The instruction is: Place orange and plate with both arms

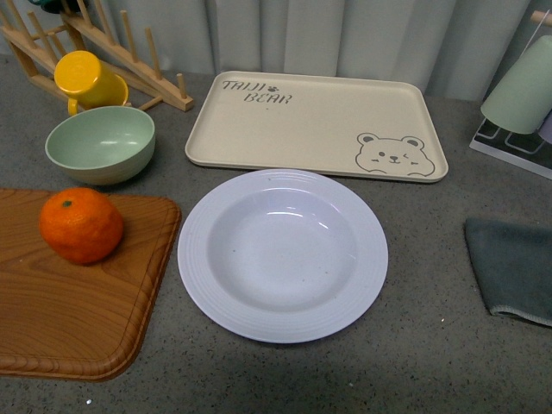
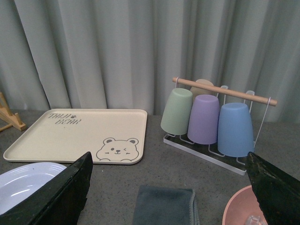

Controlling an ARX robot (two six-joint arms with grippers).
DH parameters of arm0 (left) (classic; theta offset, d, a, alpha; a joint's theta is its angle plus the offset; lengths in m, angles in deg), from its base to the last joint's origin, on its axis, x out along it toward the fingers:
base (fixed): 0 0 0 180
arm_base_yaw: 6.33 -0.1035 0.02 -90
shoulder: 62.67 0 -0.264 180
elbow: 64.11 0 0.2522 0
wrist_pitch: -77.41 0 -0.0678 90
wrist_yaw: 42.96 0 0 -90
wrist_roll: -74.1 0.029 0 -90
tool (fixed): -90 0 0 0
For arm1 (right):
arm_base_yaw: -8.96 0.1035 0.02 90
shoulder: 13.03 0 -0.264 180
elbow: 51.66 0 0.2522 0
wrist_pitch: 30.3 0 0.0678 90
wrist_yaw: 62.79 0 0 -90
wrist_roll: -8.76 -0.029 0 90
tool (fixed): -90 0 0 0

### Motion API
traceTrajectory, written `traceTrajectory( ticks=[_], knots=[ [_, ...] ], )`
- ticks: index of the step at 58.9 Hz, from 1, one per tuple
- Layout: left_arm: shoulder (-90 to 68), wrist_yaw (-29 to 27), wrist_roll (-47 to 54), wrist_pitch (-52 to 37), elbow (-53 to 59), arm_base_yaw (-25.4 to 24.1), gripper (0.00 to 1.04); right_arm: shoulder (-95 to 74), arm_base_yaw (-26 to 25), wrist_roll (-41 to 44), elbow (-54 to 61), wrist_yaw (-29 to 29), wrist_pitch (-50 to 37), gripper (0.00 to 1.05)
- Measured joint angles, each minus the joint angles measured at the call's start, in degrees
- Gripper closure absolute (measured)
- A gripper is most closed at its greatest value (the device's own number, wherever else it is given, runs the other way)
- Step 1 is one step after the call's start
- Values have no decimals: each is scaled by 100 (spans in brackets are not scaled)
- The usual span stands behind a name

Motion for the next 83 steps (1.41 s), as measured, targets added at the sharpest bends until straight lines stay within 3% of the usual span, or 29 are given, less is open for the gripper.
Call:
traceTrajectory(
  ticks=[12,20,41,83],
  knots=[
    [-2774,1139,24,-319,-905,63,7,0,0,-2,0,0,0,9],
    [-3919,1436,15,-278,-1338,79,7,0,0,-2,0,-2,0,9],
    [-5106,1692,-7,-417,-1950,387,7,0,0,-2,0,0,0,9],
    [-6126,2197,28,-337,-2450,511,7,0,0,-2,0,0,0,9]
  ],
)
